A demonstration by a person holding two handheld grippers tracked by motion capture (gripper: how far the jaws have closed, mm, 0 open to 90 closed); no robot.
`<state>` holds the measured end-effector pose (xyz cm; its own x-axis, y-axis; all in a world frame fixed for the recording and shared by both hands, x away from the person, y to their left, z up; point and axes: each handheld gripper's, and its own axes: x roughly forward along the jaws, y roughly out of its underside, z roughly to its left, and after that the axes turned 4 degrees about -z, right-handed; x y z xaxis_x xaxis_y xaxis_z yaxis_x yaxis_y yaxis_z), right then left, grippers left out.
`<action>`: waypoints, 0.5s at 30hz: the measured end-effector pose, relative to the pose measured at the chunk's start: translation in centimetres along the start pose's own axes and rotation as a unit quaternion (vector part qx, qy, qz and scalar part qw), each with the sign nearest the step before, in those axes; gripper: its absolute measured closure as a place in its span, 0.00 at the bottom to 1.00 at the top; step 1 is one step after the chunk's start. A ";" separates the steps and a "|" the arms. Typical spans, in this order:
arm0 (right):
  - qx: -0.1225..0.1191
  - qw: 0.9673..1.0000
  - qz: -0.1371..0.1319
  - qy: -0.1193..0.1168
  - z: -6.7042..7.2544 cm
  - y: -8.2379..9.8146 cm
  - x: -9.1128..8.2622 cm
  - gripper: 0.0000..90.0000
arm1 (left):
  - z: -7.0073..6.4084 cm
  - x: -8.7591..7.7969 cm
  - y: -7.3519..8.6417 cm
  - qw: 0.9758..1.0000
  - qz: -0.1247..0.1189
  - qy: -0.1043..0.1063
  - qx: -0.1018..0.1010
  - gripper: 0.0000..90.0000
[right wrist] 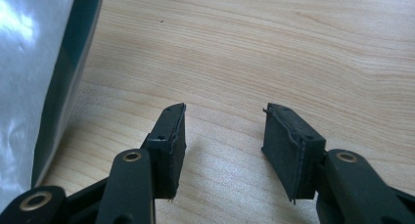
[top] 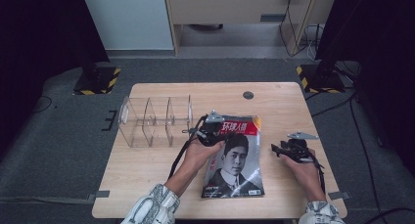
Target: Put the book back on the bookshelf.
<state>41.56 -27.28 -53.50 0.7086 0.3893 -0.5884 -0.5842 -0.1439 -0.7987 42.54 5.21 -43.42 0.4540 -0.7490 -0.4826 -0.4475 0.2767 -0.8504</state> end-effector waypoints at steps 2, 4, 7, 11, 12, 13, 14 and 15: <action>0.000 1.000 0.000 0.000 0.0 0.0 0.0 0.56 | -0.1 -0.5 -0.3 1.000 -0.009 -0.002 0.001 0.96; -0.001 1.000 -0.003 -0.001 0.0 0.1 0.1 0.56 | -0.3 -1.0 -0.6 1.000 -0.020 -0.001 0.005 0.96; 0.000 1.000 -0.008 0.000 0.1 0.1 0.2 0.55 | -0.4 -1.8 -1.1 0.999 -0.034 -0.003 0.010 0.96; -0.008 1.000 -0.008 0.004 0.3 0.1 0.3 0.52 | -0.5 -2.8 -1.9 0.998 -0.056 0.004 0.016 0.96; -0.007 1.000 -0.007 0.006 0.4 0.1 0.3 0.51 | -0.4 -3.0 -2.1 0.998 -0.066 0.009 0.016 0.96; -0.010 1.000 -0.007 0.006 0.5 0.1 0.3 0.51 | -0.4 -3.1 -2.3 0.997 -0.072 0.009 0.018 0.96; -0.011 1.000 -0.006 0.005 0.5 0.1 0.3 0.50 | -0.4 -3.3 -2.5 0.997 -0.076 0.010 0.021 0.96; -0.012 1.000 -0.006 0.005 0.5 0.0 0.3 0.49 | -0.4 -3.3 -2.5 0.997 -0.076 0.010 0.021 0.96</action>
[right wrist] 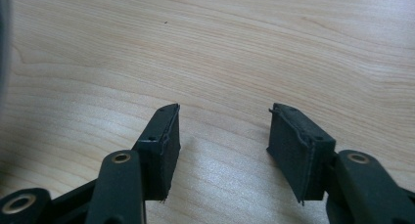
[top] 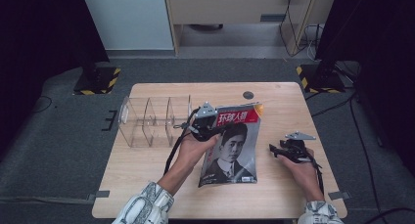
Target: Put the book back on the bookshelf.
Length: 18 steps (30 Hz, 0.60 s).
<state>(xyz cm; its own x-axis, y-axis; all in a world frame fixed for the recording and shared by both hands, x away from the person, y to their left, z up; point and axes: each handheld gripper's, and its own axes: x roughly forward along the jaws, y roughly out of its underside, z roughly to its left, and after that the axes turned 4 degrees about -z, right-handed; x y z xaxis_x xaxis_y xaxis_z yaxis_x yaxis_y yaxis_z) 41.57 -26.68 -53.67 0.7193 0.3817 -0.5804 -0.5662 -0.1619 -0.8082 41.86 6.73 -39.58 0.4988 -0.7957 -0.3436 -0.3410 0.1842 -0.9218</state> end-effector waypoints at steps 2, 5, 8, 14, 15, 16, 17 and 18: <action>0.000 1.000 0.000 0.001 0.1 0.0 0.0 0.49 | 0.0 -0.2 -0.4 1.000 -0.007 0.001 0.002 0.96; -0.004 1.000 0.001 0.003 0.2 0.0 0.0 0.48 | -0.4 -0.4 -1.3 1.000 -0.010 0.000 0.012 0.96; -0.003 1.000 0.003 0.004 0.2 0.0 0.0 0.48 | -0.5 -0.5 -1.6 1.000 -0.017 0.000 0.013 0.96; -0.010 1.000 0.005 0.005 0.4 0.0 0.1 0.47 | -0.8 -0.5 -2.4 0.999 -0.028 0.001 0.017 0.96; -0.010 1.000 0.005 0.005 0.4 0.0 0.1 0.47 | -0.8 -0.5 -2.5 0.999 -0.030 0.001 0.019 0.96; -0.010 1.000 0.005 0.004 0.4 0.0 0.1 0.47 | -0.9 -0.5 -2.8 0.999 -0.034 0.000 0.022 0.96; -0.010 1.000 0.005 0.004 0.4 0.0 0.0 0.47 | -0.9 -0.5 -2.8 0.999 -0.037 -0.001 0.023 0.96; -0.010 1.000 0.005 0.004 0.4 0.0 0.1 0.47 | -0.9 -0.5 -2.9 0.999 -0.039 0.000 0.024 0.96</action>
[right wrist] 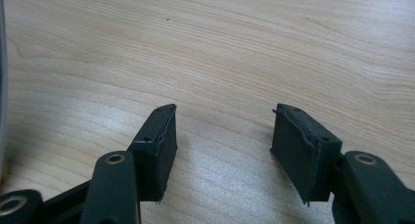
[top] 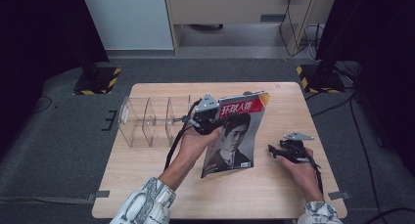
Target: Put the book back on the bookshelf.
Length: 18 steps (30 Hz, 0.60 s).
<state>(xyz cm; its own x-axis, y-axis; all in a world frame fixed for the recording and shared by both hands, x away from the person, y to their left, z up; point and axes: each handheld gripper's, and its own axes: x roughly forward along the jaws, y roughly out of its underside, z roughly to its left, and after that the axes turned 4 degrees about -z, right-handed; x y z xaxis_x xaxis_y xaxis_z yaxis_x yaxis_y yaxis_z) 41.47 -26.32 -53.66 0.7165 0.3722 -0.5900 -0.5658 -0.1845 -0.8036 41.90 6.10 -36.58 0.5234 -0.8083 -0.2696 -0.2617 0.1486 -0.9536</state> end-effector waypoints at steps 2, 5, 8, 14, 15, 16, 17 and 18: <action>-0.001 1.000 -0.001 0.002 0.1 0.0 0.0 0.47 | 0.0 0.0 -0.1 1.000 -0.002 -0.001 0.002 0.96; -0.004 1.000 -0.001 0.003 0.1 0.0 0.0 0.46 | 0.0 -0.3 -0.4 1.000 -0.007 -0.005 0.002 0.96; -0.004 1.000 0.000 0.003 0.1 0.0 0.0 0.46 | 0.1 -0.6 -0.7 1.000 -0.007 -0.009 0.006 0.96; -0.004 1.000 0.002 0.004 0.2 0.0 0.0 0.46 | 0.2 -0.9 -1.0 1.000 -0.011 -0.013 0.008 0.96; -0.004 1.000 0.002 0.004 0.2 0.0 0.0 0.46 | 0.2 -1.0 -1.0 1.000 -0.011 -0.014 0.007 0.96; -0.005 1.000 0.002 0.004 0.2 0.0 0.0 0.46 | 0.2 -1.0 -1.0 1.000 -0.011 -0.014 0.007 0.96; -0.005 1.000 0.002 0.005 0.2 0.0 0.0 0.46 | 0.2 -1.1 -1.0 1.000 -0.012 -0.015 0.008 0.96; -0.005 1.000 0.002 0.005 0.2 0.0 0.0 0.46 | 0.2 -1.1 -1.0 1.000 -0.012 -0.015 0.008 0.96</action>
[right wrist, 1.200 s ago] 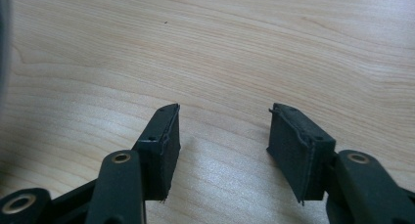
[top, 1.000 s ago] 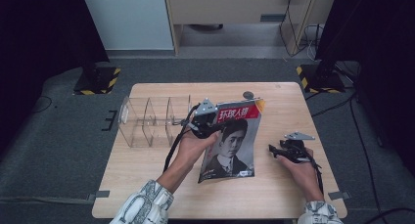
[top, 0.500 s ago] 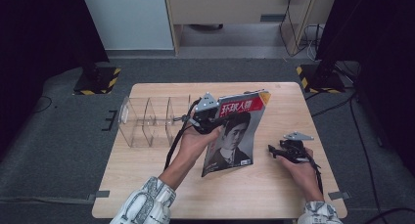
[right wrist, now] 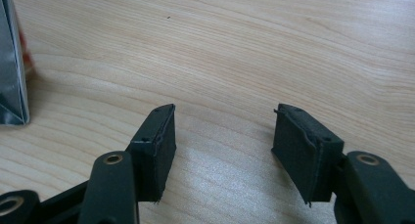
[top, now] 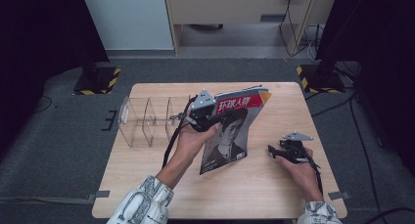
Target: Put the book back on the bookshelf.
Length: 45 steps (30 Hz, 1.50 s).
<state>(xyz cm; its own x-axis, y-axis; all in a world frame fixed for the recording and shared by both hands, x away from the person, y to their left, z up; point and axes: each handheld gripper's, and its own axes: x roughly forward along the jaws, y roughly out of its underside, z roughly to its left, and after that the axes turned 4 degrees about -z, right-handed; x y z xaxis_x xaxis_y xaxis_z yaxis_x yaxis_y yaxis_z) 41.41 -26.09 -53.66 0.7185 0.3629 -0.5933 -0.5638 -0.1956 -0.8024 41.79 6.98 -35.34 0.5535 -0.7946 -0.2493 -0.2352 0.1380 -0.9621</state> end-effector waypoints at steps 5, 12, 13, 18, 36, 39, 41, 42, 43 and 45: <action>0.000 1.000 0.000 0.001 0.0 0.0 0.0 0.46 | 0.2 -0.4 -0.2 1.000 -0.005 -0.005 0.001 0.96; -0.002 1.000 0.001 0.000 0.0 0.0 0.0 0.46 | 0.4 -0.9 -0.5 1.000 -0.008 -0.012 0.005 0.96; -0.004 1.000 0.000 0.001 0.0 0.0 0.0 0.46 | 0.6 -1.1 -0.6 1.000 -0.011 -0.015 0.005 0.96; -0.006 1.000 0.000 0.001 0.0 0.0 0.0 0.46 | 1.0 -1.6 -0.8 1.000 -0.014 -0.021 0.003 0.96; -0.008 1.000 0.002 0.002 0.2 0.0 0.0 0.44 | 2.4 -3.9 -0.4 0.999 -0.022 -0.031 -0.005 0.96; -0.012 1.000 0.003 0.003 0.2 0.0 0.1 0.44 | 2.6 -4.4 -0.3 0.999 -0.020 -0.033 -0.005 0.96; -0.012 1.000 0.003 0.003 0.2 0.0 0.1 0.44 | 2.6 -4.8 -0.3 0.999 -0.023 -0.034 -0.005 0.96; -0.012 1.000 0.003 0.003 0.2 0.0 0.1 0.44 | 2.6 -4.9 -0.3 0.999 -0.024 -0.033 -0.006 0.96; -0.013 1.000 0.002 0.003 0.2 0.0 0.1 0.44 | 2.6 -5.1 -0.4 0.999 -0.026 -0.034 -0.005 0.96; -0.014 1.000 0.004 0.004 0.2 0.0 0.1 0.44 | 2.6 -5.4 -0.4 0.999 -0.027 -0.034 -0.005 0.96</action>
<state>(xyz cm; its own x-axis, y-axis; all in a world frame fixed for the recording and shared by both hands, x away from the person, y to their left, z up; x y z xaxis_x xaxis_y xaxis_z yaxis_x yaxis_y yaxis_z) 41.36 -25.86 -53.68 0.7174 0.3550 -0.5994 -0.5575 -0.2234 -0.7996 40.99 12.74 -33.91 0.6183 -0.7590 -0.2040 -0.2115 0.0894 -0.9733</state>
